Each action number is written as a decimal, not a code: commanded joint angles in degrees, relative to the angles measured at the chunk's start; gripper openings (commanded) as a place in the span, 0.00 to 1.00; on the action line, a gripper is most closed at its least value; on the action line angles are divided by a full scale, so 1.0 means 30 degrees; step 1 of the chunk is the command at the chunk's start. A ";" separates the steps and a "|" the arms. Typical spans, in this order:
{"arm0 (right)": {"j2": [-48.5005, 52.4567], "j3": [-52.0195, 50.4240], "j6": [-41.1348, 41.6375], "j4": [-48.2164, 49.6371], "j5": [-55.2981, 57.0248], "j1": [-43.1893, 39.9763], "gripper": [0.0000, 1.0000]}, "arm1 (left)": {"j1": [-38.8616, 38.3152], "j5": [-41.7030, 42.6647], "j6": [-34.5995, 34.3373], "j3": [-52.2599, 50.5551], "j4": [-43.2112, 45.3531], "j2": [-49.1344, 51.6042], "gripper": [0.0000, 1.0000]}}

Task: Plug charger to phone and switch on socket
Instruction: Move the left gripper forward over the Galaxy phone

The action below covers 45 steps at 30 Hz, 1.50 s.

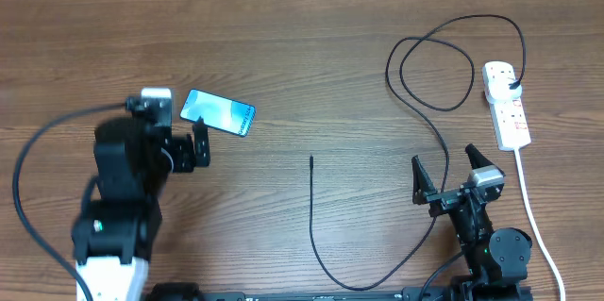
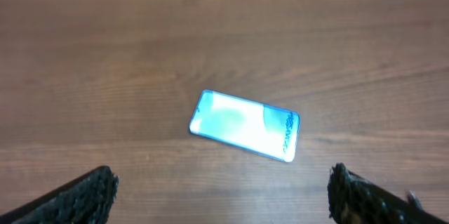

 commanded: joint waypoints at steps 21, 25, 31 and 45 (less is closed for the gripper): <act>-0.0182 -0.0204 0.0146 0.0087 0.0197 0.0036 1.00 | 0.0087 0.1632 -1.1052 0.3963 -0.2565 0.7118 1.00; -0.0182 -0.0204 0.0146 0.0087 0.0197 0.0036 1.00 | 0.0080 0.1239 -1.2757 0.3956 -0.2645 0.7504 1.00; -0.0182 -0.0204 0.0146 0.0087 0.0197 0.0036 1.00 | 0.0087 0.1727 -1.2888 0.3934 -0.2295 0.7512 1.00; -0.0182 -0.0204 0.0146 0.0095 0.0204 0.0036 1.00 | 0.0073 0.0641 -1.6109 0.9260 -0.7227 1.1220 1.00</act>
